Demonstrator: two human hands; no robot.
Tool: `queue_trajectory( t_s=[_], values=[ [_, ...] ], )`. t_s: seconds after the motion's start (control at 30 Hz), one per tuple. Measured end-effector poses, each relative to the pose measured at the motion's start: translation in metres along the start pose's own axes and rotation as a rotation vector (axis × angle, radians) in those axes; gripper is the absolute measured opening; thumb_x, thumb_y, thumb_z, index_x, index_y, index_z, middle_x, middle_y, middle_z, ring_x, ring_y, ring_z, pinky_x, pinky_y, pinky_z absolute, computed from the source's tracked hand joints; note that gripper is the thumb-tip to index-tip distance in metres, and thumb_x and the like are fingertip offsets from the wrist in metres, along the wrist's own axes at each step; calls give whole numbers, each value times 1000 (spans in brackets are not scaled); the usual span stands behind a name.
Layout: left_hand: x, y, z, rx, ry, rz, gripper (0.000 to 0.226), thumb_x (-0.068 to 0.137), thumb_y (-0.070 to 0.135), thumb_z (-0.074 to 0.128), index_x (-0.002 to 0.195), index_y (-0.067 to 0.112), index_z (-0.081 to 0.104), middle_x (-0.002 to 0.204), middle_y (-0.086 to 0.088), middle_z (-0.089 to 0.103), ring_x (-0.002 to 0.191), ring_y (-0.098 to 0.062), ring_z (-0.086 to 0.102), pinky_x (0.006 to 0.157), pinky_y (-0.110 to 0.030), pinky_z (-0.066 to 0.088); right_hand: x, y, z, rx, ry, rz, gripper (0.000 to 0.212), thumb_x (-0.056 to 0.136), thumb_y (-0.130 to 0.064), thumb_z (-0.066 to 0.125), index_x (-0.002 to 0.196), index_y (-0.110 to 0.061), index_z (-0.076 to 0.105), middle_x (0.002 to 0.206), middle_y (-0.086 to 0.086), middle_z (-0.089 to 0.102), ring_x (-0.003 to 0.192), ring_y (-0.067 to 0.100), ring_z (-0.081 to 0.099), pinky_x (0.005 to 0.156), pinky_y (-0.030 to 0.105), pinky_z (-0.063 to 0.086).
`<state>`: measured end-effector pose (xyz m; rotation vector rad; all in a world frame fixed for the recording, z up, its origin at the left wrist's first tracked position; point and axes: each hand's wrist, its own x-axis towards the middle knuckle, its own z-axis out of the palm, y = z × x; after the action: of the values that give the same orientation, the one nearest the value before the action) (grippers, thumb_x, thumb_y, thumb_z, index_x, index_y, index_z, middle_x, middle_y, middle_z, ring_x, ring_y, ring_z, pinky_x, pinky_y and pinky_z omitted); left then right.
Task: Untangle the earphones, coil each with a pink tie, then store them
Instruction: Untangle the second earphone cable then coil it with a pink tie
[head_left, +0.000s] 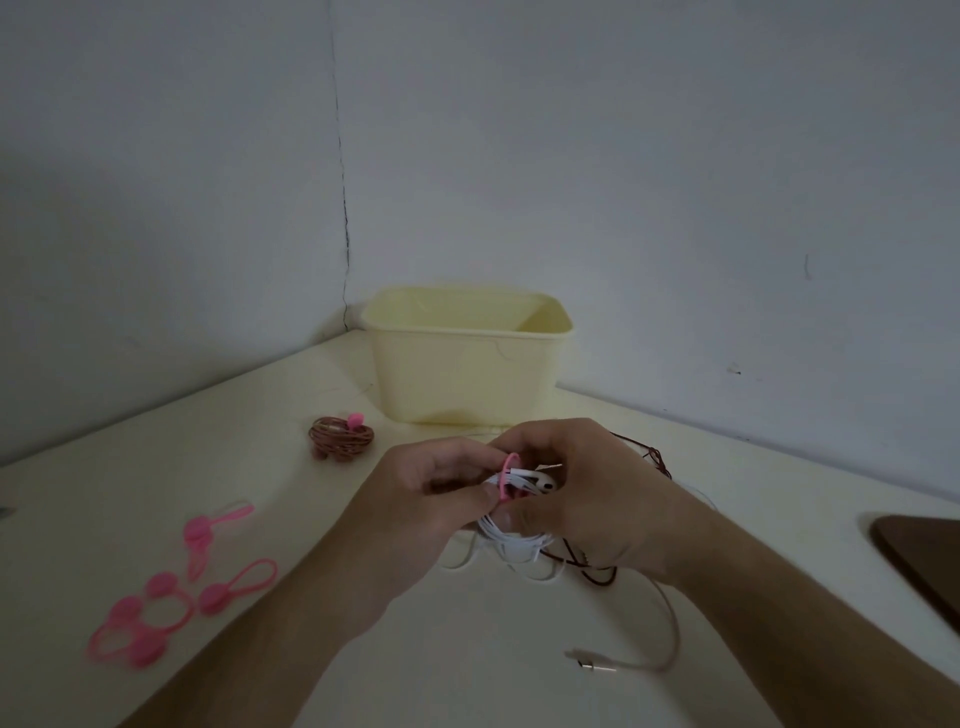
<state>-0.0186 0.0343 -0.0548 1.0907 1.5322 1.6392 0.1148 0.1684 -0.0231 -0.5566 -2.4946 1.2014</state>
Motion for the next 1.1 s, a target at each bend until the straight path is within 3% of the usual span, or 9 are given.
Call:
queue_trajectory(
  t_s=[0.2,0.3,0.43,0.53,0.6,0.77,0.87,0.93,1.1],
  values=[
    [3,-3,3,97,51,92,26,95,-7,65,100,13,80,92,-6,81,84,-19,77,68,-20,55,0,2,0,99,-4,12,37,80,-1,84,107,-26,79,98,3,79,93,28,76,88,46,62],
    [4,-6,4,122,57,134,24,97,-5,64,101,14,79,91,-3,81,83,-17,76,67,-19,53,1,3,0,118,0,9,35,82,-2,84,107,-26,79,99,2,80,99,30,75,88,45,62],
    [3,-6,3,106,50,160,21,98,-3,65,103,13,78,94,-2,81,87,-14,76,71,-19,54,-1,3,1,118,6,25,26,82,-6,85,102,-20,79,96,4,79,81,12,71,76,25,57],
    [2,-4,3,69,46,132,21,96,-4,65,101,11,79,93,-6,81,83,-18,75,68,-20,54,0,4,2,111,12,21,21,82,-9,87,98,-20,78,92,3,78,77,7,68,73,23,55],
    [3,-3,1,48,28,97,23,96,-4,64,102,12,80,95,-9,81,88,-29,76,71,-23,57,1,5,2,119,9,23,20,81,-11,88,97,-20,78,92,3,79,79,8,69,78,29,57],
    [3,-4,-1,-77,-26,17,17,95,0,68,103,10,81,102,-18,79,97,-30,76,78,-27,58,3,11,5,377,-26,46,37,68,-25,98,100,-19,80,104,17,80,94,31,73,98,66,53],
    [3,-6,-2,-65,-33,25,16,95,2,69,104,10,80,105,-25,76,106,-43,72,83,-29,58,4,18,8,538,-73,54,61,50,-45,105,99,-19,80,107,27,77,96,37,68,91,60,45],
    [3,-6,-1,-54,-33,40,17,95,2,70,106,10,80,105,-25,77,108,-45,69,83,-26,57,5,20,9,620,-97,63,64,48,-45,105,99,-17,80,102,25,76,97,37,67,91,56,39],
    [3,-5,1,-52,1,65,15,95,4,70,106,7,79,100,-26,76,89,-29,73,75,-22,56,6,23,11,737,-119,103,69,54,-42,105,107,-9,76,102,27,67,100,41,50,91,57,37]
  ],
)
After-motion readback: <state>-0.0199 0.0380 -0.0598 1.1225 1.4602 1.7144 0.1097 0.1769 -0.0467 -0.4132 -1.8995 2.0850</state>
